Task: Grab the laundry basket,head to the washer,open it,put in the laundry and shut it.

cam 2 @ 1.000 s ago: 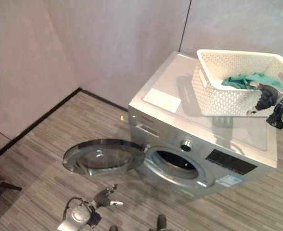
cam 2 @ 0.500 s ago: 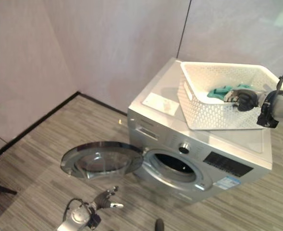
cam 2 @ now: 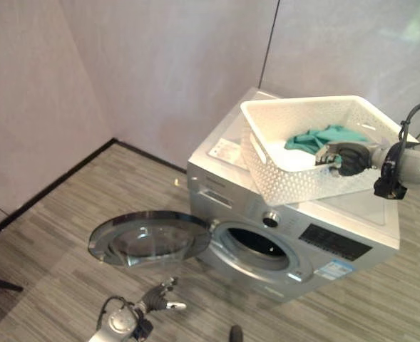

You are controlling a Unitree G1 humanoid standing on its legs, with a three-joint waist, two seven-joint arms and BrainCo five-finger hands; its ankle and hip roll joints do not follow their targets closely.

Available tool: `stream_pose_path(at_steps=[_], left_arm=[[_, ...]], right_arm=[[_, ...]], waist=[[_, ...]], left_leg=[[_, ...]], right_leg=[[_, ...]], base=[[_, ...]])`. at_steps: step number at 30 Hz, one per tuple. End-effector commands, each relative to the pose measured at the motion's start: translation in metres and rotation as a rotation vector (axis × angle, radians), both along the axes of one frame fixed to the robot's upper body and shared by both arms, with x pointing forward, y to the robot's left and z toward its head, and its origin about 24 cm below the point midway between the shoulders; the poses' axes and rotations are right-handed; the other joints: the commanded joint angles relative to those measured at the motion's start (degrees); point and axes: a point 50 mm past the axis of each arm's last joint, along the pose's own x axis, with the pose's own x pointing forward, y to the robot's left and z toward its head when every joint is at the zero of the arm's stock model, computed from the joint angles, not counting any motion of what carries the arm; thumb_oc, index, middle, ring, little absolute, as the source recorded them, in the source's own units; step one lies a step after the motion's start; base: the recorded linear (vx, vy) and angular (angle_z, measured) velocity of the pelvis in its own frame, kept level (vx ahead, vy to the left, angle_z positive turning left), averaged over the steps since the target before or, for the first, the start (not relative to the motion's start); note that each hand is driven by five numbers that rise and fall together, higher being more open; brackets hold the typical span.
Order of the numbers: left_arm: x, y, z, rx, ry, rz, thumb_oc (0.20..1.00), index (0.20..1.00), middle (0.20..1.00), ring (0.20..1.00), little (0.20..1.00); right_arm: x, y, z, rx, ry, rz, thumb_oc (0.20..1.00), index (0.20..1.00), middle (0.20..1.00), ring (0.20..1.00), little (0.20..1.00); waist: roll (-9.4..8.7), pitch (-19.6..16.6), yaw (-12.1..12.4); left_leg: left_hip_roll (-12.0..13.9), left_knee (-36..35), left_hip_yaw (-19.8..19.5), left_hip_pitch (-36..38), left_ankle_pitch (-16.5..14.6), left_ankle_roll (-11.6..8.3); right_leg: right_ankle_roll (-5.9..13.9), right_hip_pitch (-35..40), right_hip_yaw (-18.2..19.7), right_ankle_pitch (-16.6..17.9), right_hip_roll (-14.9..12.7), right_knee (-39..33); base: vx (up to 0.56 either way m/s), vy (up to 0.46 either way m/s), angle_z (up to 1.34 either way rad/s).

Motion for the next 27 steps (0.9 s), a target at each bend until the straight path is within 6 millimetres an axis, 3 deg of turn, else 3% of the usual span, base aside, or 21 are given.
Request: stream_pose_path(at_steps=[1,5,9,10,13,20,23,27], left_arm=[[0.023,0.001,0.011,0.033,-0.088,-0.033,1.000,1.000,1.000,1.000,1.000],[0.025,-0.002,0.010,0.028,-0.089,-0.032,1.000,1.000,1.000,1.000,1.000],[0.026,-0.004,0.010,0.030,-0.090,-0.035,1.000,1.000,1.000,1.000,1.000],[0.025,-0.005,0.009,0.032,-0.085,-0.047,1.000,1.000,1.000,1.000,1.000],[0.023,-0.004,0.007,0.035,-0.076,-0.051,1.000,1.000,1.000,1.000,1.000],[0.020,-0.003,0.004,0.031,-0.057,-0.040,1.000,1.000,1.000,1.000,1.000],[0.019,-0.002,0.003,0.032,-0.051,-0.037,1.000,1.000,1.000,1.000,1.000],[0.018,0.002,0.002,0.031,-0.040,-0.011,1.000,1.000,1.000,1.000,1.000]], right_arm=[[0.002,0.018,0.008,0.081,-0.027,0.096,1.000,1.000,1.000,1.000,1.000],[0.004,0.014,0.014,0.182,-0.069,0.069,1.000,1.000,1.000,1.000,1.000],[0.001,0.008,0.038,0.321,-0.133,0.056,1.000,1.000,1.000,1.000,1.000],[0.000,0.002,0.059,0.393,-0.212,0.044,1.000,1.000,1.000,1.000,1.000],[-0.001,-0.007,0.084,0.471,-0.310,0.021,1.000,1.000,1.000,1.000,1.000],[0.003,-0.024,0.120,0.647,-0.450,-0.038,1.000,1.000,1.000,1.000,1.000],[0.005,-0.031,0.127,0.682,-0.488,-0.069,1.000,1.000,1.000,1.000,1.000],[0.018,-0.044,0.126,0.569,-0.536,-0.206,1.000,1.000,1.000,1.000,1.000]], waist=[[-2.15,1.6,1.0],[-2.21,1.4,0.9],[-2.33,1.2,0.6],[-2.56,1.0,0.7],[-2.86,0.7,0.9],[-3.36,0.4,1.0],[-3.41,0.3,1.1],[-3.51,0.5,1.6]], left_leg=[[4.1,0.6,0.2,2.2,-4.6,-2.86],[4.1,0.6,0.0,2.1,-4.6,-2.90],[4.1,0.6,-0.3,2.0,-4.5,-3.02],[4.1,0.6,-0.3,2.0,-4.5,-3.06],[4.2,0.6,-0.3,2.1,-4.6,-3.08],[4.1,0.6,-0.5,2.2,-4.6,-3.15],[4.1,0.6,-0.5,2.2,-4.7,-3.18],[4.0,0.6,-0.5,2.4,-4.6,-3.17]], right_leg=[[3.96,3.3,-1.3,-4.8,-3.5,0.6],[3.89,3.3,-1.3,-4.8,-3.3,0.6],[3.86,3.3,-1.5,-4.9,-3.3,0.6],[3.88,3.3,-1.7,-4.9,-3.3,0.6],[3.89,3.5,-1.8,-4.9,-3.3,0.6],[3.84,3.7,-1.9,-5.0,-3.2,0.6],[3.83,3.8,-2.0,-5.0,-3.2,0.6],[3.77,4.0,-2.0,-5.0,-3.2,0.6]], base=[[0.00,0.000,0.00],[0.00,0.000,0.00],[0.00,-0.002,0.01],[0.00,0.000,0.00],[0.00,0.000,0.00],[0.00,0.000,0.00],[0.00,0.000,0.00],[0.00,0.000,0.00]])
